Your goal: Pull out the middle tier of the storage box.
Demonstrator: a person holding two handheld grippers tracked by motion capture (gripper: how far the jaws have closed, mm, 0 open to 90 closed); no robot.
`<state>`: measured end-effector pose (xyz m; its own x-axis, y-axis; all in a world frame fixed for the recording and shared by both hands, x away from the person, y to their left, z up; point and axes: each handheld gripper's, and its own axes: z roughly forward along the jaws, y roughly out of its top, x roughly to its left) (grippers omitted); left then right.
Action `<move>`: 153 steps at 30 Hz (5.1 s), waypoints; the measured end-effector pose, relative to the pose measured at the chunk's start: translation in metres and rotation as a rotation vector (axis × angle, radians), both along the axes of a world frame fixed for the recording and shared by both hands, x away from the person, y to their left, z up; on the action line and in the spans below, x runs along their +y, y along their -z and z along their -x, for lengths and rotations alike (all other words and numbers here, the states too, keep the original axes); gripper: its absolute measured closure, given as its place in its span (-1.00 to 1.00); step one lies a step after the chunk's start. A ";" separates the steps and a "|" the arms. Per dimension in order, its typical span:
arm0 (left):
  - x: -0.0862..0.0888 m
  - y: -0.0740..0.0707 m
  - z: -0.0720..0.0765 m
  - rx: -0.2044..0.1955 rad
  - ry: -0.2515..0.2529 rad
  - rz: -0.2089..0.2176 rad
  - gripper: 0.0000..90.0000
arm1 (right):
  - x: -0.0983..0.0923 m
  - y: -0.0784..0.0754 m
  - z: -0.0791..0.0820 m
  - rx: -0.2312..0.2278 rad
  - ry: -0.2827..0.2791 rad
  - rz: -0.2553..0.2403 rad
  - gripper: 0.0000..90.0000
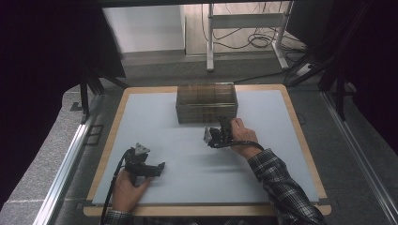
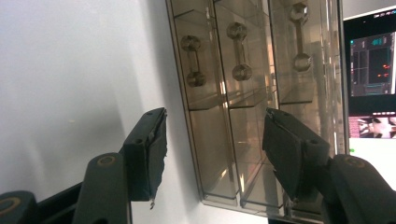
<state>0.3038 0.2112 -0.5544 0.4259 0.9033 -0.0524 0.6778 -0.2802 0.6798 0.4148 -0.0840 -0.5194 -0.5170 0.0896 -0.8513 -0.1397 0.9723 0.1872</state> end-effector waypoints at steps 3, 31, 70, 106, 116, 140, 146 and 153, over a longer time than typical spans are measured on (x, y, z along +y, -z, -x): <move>0.000 0.000 0.000 0.000 0.000 0.000 -1.00 | 0.003 0.001 -0.002 -0.012 -0.002 0.007 -0.09; 0.000 0.000 0.000 0.002 -0.003 0.004 -1.00 | 0.023 0.016 -0.013 -0.182 -0.021 0.161 0.33; 0.000 0.000 0.000 0.002 -0.003 0.004 -1.00 | 0.031 0.021 -0.009 -0.260 -0.036 0.178 0.79; 0.000 0.000 0.000 0.000 -0.002 0.001 -1.00 | 0.023 0.012 0.013 -0.195 -0.086 0.101 0.62; 0.000 0.000 0.000 0.000 -0.001 0.000 -1.00 | 0.017 -0.005 0.010 -0.091 -0.097 0.012 0.56; 0.000 0.000 0.000 -0.001 0.002 -0.003 -1.00 | 0.005 -0.028 -0.003 0.152 -0.129 -0.079 0.40; 0.000 0.000 0.000 0.000 -0.001 0.000 -1.00 | 0.002 -0.033 -0.008 0.219 -0.139 -0.103 0.35; 0.000 0.000 0.000 0.002 -0.003 0.003 -1.00 | -0.003 -0.041 -0.015 0.307 -0.137 -0.160 0.34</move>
<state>0.3035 0.2109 -0.5545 0.4228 0.9045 -0.0562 0.6799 -0.2756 0.6795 0.4300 -0.0870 -0.4786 -0.7628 0.1207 -0.6353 -0.1806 0.9036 0.3885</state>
